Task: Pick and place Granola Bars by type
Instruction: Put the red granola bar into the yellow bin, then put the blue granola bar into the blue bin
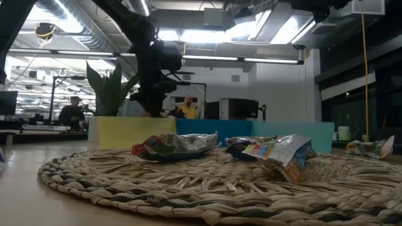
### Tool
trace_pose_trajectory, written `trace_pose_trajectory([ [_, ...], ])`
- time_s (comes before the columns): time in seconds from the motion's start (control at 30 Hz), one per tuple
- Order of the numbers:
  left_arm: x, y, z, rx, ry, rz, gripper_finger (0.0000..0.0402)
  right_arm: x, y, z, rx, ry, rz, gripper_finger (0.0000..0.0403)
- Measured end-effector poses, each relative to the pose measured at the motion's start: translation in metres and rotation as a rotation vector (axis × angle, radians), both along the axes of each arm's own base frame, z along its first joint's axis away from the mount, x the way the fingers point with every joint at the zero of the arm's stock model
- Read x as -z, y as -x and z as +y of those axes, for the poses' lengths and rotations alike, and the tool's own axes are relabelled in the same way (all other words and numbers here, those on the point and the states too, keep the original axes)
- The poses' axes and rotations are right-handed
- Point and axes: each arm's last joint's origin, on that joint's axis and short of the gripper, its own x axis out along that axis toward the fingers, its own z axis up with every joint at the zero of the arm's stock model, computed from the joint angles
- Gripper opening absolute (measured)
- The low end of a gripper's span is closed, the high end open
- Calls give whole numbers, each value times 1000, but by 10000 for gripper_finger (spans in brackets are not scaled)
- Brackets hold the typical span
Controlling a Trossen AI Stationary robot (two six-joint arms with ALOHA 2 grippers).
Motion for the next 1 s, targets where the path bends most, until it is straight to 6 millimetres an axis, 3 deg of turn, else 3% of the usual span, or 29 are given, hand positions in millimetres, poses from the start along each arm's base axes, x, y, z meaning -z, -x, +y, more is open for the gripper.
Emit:
trace_pose_trajectory([
  [0.3,14,6,-6,1,29,39,38,0,0,0,0,-1,0,26],
  [1.0,10,4,-7,12,53,25,114,0,0,0,6,-22,-3,26],
])
